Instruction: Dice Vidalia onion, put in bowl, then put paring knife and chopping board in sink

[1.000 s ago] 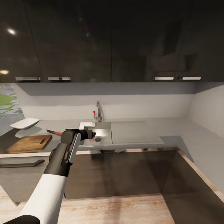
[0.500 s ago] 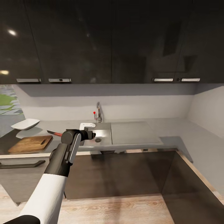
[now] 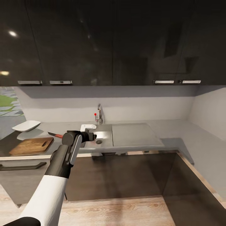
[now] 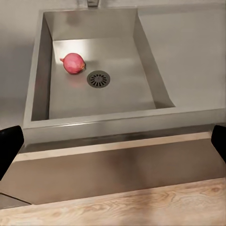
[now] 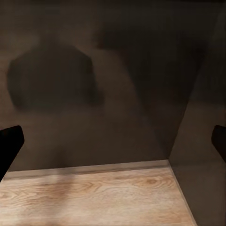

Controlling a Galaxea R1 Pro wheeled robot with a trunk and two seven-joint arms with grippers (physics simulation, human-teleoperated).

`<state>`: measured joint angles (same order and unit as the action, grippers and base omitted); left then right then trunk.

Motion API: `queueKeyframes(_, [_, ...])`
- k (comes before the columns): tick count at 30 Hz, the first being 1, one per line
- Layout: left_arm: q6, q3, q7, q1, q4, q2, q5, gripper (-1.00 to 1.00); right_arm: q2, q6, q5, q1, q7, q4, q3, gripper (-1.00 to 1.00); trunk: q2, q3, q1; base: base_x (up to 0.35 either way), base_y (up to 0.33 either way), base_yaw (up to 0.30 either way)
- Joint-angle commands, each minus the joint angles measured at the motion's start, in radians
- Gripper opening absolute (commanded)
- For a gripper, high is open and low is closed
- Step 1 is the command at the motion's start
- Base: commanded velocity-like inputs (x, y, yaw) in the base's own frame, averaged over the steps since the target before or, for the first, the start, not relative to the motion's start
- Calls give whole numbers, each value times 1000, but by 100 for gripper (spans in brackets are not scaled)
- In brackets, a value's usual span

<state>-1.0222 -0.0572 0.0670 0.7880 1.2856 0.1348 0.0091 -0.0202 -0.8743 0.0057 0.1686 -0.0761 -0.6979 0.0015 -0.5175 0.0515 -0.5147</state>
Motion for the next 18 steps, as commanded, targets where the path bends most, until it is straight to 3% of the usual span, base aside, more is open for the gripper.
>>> queueKeyframes(1, [-4, -1, 5, 1, -1, 0, 2, 100, -1, -1, 1, 0, -5, -1, 1, 100, 5, -1, 3, 0, 0, 0])
queueKeyframes(5, [-4, -1, 5, 1, 4, 0, 1, 100, 0, 0, 1, 0, -6, 5, 2, 100, 33, -14, 19, 0, 0, 0])
queueKeyframes(9, [-2, -3, 6, 1, 61, -2, 0, 100, 0, 1, -1, 0, -5, 34, 0, 100, 61, -26, 34, 0, 0, 0])
queueKeyframes(18, [-1, -8, 5, 1, 107, -8, 0, 100, 2, 0, -1, 0, -5, 97, 1, 100, 61, -26, 34, 2, 0, 0])
